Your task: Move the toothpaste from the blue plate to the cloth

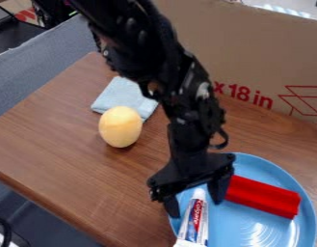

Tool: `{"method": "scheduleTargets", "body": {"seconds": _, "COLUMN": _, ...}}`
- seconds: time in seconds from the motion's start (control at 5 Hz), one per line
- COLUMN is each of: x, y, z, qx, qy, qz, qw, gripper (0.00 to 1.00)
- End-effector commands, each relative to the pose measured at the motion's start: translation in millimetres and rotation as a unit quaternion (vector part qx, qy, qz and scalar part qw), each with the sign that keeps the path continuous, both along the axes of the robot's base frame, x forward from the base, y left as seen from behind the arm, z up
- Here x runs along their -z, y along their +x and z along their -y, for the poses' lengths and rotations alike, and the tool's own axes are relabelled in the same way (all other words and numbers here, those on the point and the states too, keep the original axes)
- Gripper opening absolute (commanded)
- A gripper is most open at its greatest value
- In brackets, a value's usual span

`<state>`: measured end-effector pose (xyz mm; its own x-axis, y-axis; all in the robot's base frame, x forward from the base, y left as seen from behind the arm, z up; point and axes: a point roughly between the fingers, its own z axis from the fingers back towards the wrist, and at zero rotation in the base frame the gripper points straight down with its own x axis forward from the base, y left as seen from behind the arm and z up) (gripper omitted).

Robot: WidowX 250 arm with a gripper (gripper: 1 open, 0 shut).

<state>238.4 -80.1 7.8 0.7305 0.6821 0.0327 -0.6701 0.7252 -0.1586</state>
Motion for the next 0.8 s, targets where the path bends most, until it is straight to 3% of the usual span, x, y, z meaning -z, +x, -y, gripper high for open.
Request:
{"method": "scheduleTargets", "body": {"seconds": 0.0, "x": 9.1, "y": -1.3, "z": 2.8, "qx": 0.001, "qy": 0.000, "qz": 0.013, "qw": 0.9999, "gripper": 1.00}}
{"method": "scheduleTargets", "body": {"seconds": 0.2, "x": 12.6, "y": -14.3, "z": 0.2, "qx": -0.002, "qy": 0.000, "qz": 0.008, "qw": 1.0000, "gripper": 1.00}}
{"method": "scheduleTargets", "body": {"seconds": 0.4, "x": 20.3, "y": -6.3, "z": 1.6, "qx": -0.007, "qy": -0.003, "qz": 0.012, "qw": 0.9999, "gripper": 1.00}}
{"method": "scheduleTargets", "body": {"seconds": 0.6, "x": 24.4, "y": -11.1, "z": -1.4, "qx": -0.015, "qy": -0.003, "qz": 0.012, "qw": 0.9998, "gripper": 0.00}}
